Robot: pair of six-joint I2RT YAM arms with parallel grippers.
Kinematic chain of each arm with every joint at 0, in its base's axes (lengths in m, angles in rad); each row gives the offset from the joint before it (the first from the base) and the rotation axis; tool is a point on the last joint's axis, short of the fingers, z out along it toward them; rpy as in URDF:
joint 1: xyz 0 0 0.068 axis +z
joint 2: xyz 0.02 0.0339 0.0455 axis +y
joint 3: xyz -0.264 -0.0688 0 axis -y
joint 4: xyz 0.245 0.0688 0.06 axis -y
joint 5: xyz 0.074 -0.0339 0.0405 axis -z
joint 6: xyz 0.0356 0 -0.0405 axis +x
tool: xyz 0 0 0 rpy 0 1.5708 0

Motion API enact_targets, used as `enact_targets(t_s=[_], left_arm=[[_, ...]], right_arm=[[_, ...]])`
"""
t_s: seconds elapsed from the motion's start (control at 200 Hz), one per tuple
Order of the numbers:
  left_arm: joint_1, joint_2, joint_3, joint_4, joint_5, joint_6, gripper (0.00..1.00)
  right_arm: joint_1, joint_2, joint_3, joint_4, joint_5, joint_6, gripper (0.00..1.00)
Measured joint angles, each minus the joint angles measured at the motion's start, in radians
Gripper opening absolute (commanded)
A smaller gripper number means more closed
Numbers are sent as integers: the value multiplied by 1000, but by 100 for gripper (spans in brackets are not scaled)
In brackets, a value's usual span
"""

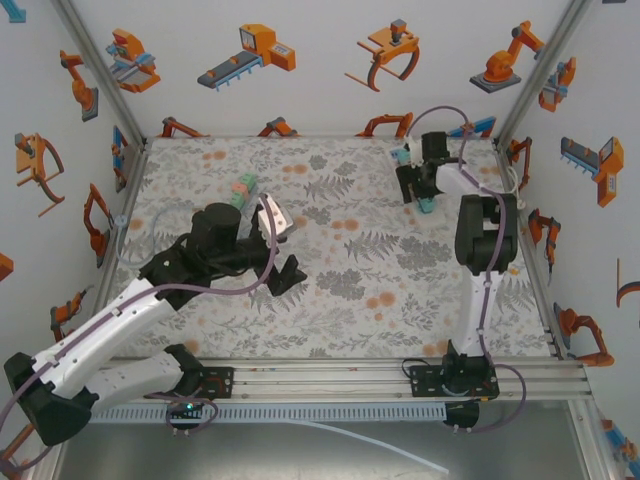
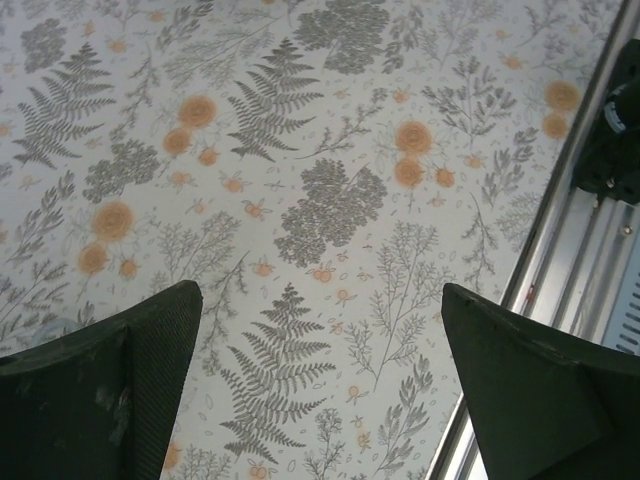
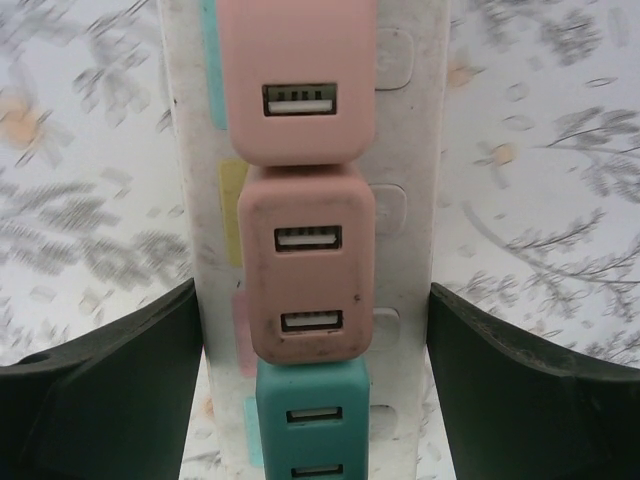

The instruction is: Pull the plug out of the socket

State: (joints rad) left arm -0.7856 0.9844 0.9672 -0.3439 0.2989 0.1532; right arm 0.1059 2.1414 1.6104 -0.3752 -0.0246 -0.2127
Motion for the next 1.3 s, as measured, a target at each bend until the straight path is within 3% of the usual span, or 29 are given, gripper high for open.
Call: enact_targets(t_s=[0.225, 0.365, 0.556, 0.826, 1.016, 1.187, 1.232, 1.302], left_arm=[[74, 24, 0, -9, -60, -52, 97], [79, 27, 0, -20, -91, -60, 97], [79, 27, 0, -36, -132, -59, 97], [95, 27, 0, -43, -153, -54, 97], [113, 27, 0, -43, -153, -55, 97], [113, 27, 0, -46, -166, -48, 97], [113, 27, 0, -46, -173, -45, 97], [117, 27, 0, -47, -176, -43, 97]], right_arm=[[187, -245, -342, 59, -34, -89, 48], [324, -385, -520, 111, -93, -156, 46], [426, -527, -720, 183, -132, -229, 45], [600, -717, -915, 247, -194, -366, 43], [681, -694, -908, 258, -195, -425, 44], [756, -646, -880, 308, -192, -435, 52], [768, -641, -880, 325, -192, -433, 59], [778, -637, -880, 344, -192, -427, 77]])
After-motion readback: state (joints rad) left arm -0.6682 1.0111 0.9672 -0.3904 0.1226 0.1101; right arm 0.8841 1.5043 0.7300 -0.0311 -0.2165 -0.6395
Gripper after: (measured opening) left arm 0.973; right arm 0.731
